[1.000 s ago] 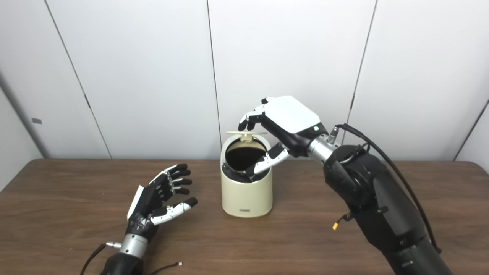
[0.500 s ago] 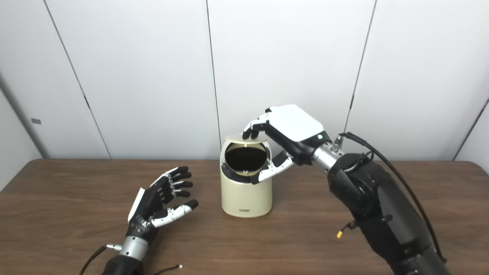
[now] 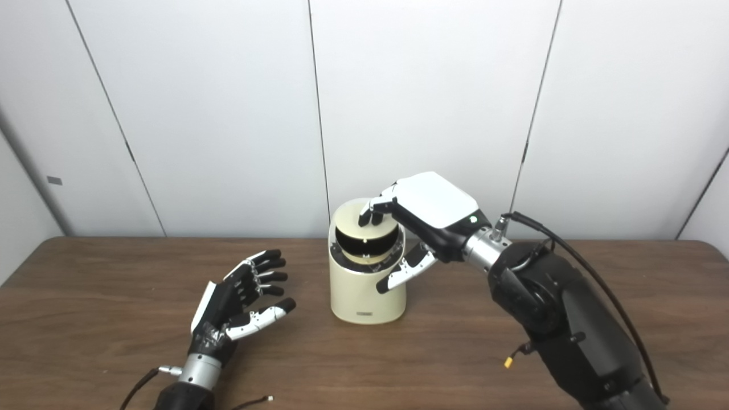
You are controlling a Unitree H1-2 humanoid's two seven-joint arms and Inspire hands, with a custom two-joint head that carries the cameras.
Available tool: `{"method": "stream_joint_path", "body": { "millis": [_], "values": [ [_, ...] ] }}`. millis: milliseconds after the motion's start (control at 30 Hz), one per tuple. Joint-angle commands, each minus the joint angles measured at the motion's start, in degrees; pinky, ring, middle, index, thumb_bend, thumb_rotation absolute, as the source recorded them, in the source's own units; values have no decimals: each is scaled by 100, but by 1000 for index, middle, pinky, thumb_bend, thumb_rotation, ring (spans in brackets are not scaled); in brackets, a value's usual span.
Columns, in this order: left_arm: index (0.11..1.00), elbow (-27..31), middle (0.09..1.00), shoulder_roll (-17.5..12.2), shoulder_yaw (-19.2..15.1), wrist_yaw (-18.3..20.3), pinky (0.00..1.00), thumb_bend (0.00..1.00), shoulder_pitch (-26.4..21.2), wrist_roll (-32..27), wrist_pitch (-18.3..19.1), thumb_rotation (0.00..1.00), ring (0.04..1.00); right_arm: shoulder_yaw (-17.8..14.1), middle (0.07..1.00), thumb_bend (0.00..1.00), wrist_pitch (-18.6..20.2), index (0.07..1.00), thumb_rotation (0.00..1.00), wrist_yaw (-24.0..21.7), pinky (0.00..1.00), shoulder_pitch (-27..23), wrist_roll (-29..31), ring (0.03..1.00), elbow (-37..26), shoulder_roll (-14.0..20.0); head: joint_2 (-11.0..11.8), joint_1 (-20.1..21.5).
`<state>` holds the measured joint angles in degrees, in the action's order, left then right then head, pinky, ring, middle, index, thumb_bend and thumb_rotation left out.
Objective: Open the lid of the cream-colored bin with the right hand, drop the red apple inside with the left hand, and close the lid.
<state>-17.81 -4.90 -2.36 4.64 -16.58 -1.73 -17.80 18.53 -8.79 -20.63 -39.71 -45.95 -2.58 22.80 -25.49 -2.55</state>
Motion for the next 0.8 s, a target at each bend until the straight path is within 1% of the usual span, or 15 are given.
{"method": "stream_joint_path", "body": {
  "millis": [0,100,233,333,633,767],
  "values": [
    [800,25,780,43,41,-70,637,697,92,62,-13,76,719,-33,661,758,58,681,378,-21,849,-185,-18,800,-242,-5,-18,-7],
    [803,38,782,45,42,-63,630,695,93,50,5,68,717,-36,666,751,82,683,363,-59,861,-171,16,806,-241,-46,-18,-7],
    [798,45,779,49,44,-93,630,697,89,83,-16,63,718,-45,662,757,-12,679,359,-15,854,-150,107,802,-180,-77,-53,-11],
    [805,75,785,51,47,-84,636,701,97,58,32,77,723,-33,664,753,8,685,365,-58,864,-137,123,806,-193,-83,-68,-11],
    [800,166,782,66,48,-70,650,701,125,15,112,74,727,15,675,735,-4,695,400,-209,886,-87,142,817,-237,-51,-114,-47],
    [797,199,776,80,44,-74,632,704,132,-1,126,60,717,8,675,748,-9,693,385,-232,886,-58,163,818,-240,-57,-143,-44]
  ]
}}
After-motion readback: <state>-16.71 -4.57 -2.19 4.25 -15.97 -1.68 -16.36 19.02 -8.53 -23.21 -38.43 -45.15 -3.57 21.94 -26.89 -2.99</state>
